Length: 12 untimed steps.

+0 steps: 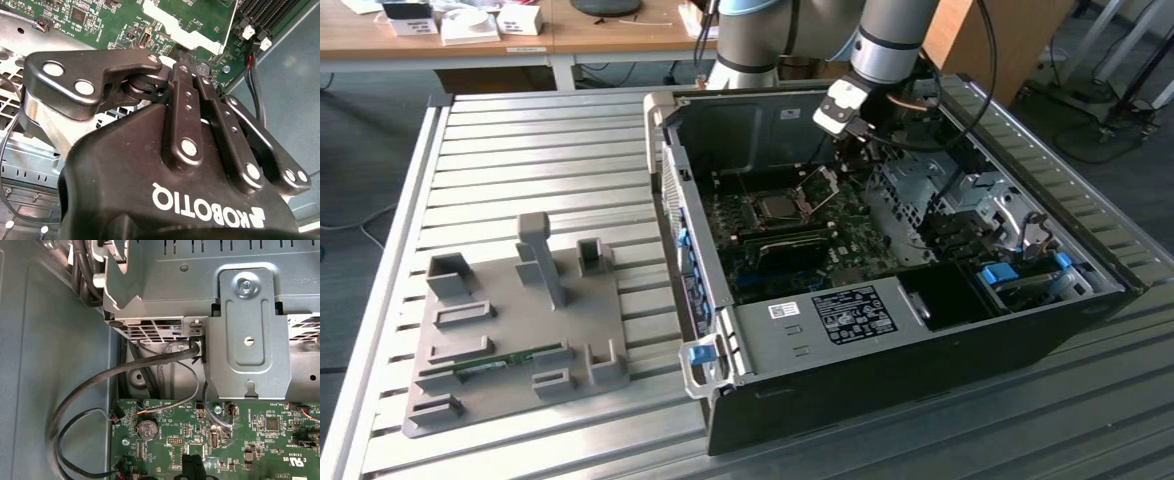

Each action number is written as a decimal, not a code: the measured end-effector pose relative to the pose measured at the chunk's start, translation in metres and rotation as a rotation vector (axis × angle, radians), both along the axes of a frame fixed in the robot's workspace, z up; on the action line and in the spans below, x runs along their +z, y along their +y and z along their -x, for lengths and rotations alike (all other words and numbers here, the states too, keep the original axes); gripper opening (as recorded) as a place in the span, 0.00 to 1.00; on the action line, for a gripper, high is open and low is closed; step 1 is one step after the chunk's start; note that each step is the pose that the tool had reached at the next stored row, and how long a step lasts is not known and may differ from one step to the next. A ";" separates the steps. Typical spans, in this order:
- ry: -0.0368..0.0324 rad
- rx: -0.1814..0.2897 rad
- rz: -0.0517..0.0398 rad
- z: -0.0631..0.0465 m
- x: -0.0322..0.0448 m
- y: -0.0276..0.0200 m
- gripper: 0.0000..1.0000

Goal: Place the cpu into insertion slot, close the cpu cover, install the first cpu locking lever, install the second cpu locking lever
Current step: 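Close the cpu cover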

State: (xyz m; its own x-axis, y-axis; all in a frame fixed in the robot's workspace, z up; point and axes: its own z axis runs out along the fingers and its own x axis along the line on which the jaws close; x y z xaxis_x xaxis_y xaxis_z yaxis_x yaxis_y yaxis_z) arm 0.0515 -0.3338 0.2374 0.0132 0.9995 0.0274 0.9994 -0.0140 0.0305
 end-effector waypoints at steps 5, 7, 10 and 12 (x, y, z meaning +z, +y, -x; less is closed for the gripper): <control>-0.0011 0.000 0.0003 0.005 -0.0001 0.0000 0.11; -0.0023 0.000 0.0002 0.008 -0.0003 0.0000 0.11; -0.0048 0.000 0.0000 0.014 -0.0006 0.0000 0.11; -0.0066 0.000 0.0002 0.017 -0.0007 0.0000 0.11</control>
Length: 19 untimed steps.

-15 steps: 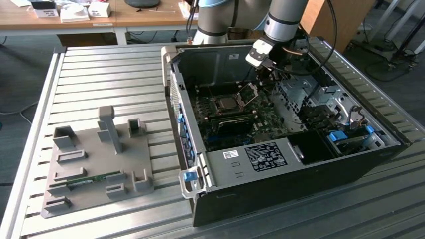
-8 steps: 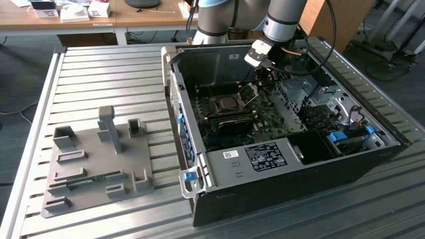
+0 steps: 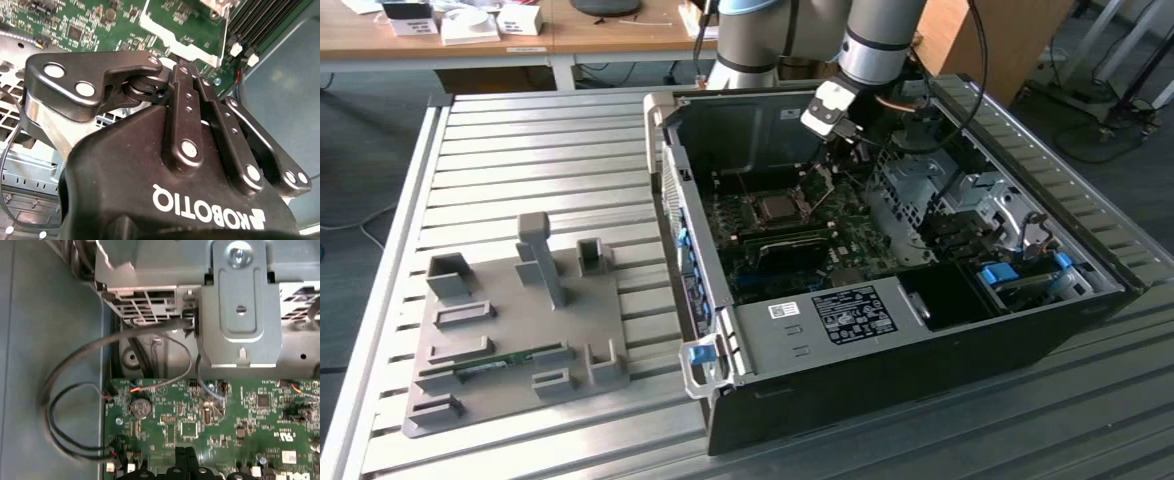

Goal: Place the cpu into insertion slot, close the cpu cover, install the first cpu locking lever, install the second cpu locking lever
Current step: 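Close the cpu cover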

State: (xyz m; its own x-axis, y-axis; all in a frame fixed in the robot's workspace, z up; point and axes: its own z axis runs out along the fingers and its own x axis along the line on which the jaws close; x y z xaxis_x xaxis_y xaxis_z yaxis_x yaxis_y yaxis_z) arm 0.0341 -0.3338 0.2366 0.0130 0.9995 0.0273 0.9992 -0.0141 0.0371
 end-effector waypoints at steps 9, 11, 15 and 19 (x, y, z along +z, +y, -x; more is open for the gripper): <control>-0.0095 0.000 0.0000 0.020 -0.0011 0.0000 0.11; -0.0113 0.000 0.0000 0.025 -0.0013 0.0000 0.11; -0.0139 0.000 0.0002 0.032 -0.0015 0.0000 0.11; -0.0147 0.000 -0.0001 0.035 -0.0017 0.0000 0.11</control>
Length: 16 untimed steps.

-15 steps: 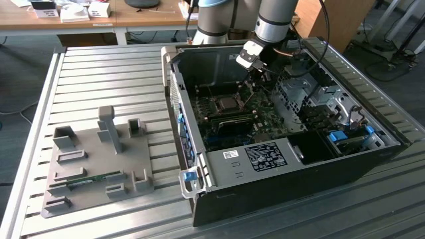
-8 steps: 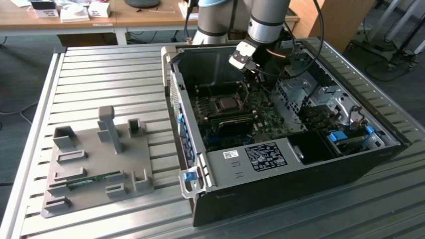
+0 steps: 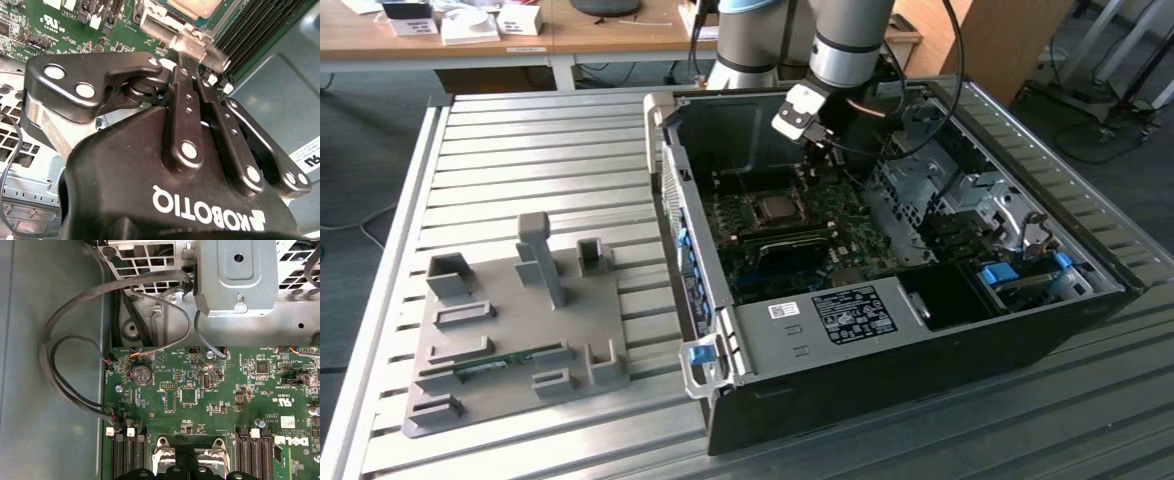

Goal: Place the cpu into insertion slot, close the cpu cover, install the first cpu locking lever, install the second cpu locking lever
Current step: 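Close the cpu cover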

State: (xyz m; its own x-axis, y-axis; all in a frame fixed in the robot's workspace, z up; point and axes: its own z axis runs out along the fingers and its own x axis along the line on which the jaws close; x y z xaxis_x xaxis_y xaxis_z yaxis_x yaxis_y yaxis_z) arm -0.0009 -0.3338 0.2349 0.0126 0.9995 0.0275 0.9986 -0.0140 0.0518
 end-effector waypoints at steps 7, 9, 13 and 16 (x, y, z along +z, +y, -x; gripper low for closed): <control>0.0000 0.000 0.0001 0.000 0.0000 0.0000 0.11; 0.0019 0.000 0.0000 0.000 0.0000 0.0000 0.11; 0.0281 0.000 0.0008 0.000 -0.0007 0.0000 0.11; 0.0381 0.000 0.0014 0.000 -0.0009 0.0000 0.11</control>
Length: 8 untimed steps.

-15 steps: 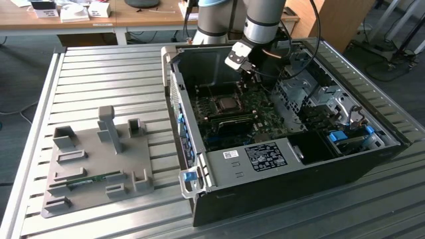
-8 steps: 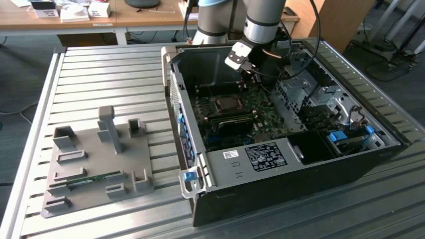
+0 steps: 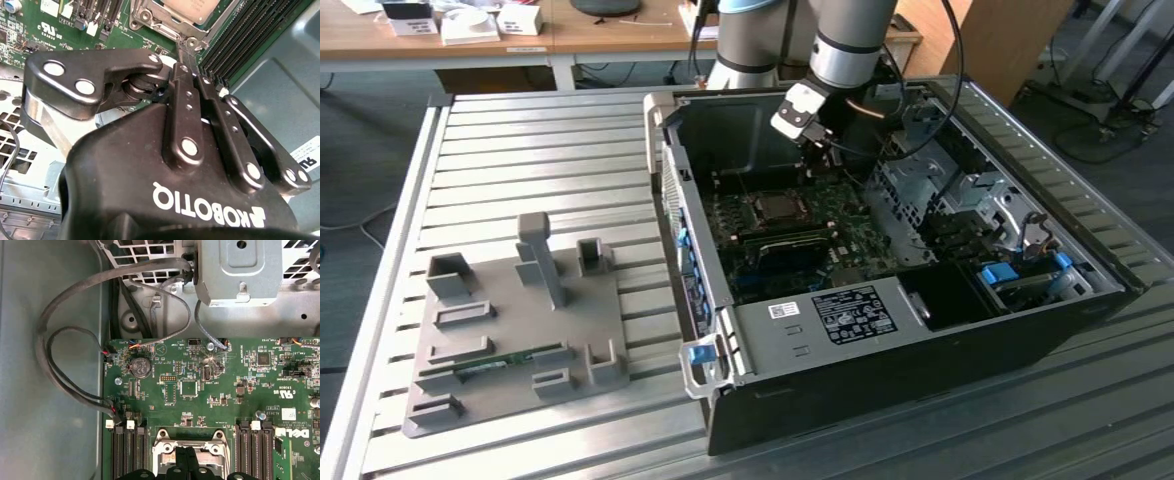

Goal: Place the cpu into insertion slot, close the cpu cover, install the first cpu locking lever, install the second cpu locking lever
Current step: 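Close the cpu cover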

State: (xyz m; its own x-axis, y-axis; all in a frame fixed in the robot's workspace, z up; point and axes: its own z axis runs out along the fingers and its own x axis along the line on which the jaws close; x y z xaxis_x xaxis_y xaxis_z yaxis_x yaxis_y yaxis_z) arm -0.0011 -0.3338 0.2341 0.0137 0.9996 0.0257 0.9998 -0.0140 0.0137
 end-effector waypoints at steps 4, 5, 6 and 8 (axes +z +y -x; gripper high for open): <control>0.0001 0.000 -0.0002 0.000 -0.0001 0.0000 0.11; 0.0000 0.000 -0.0002 0.000 -0.0001 0.0000 0.11; 0.0001 0.000 -0.0002 0.000 -0.0001 0.0000 0.11; 0.0001 0.000 -0.0001 0.000 -0.0001 0.0000 0.11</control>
State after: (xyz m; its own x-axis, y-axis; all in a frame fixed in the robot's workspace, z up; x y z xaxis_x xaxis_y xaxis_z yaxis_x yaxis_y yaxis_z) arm -0.0011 -0.3338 0.2340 0.0136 0.9996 0.0258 0.9998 -0.0140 0.0136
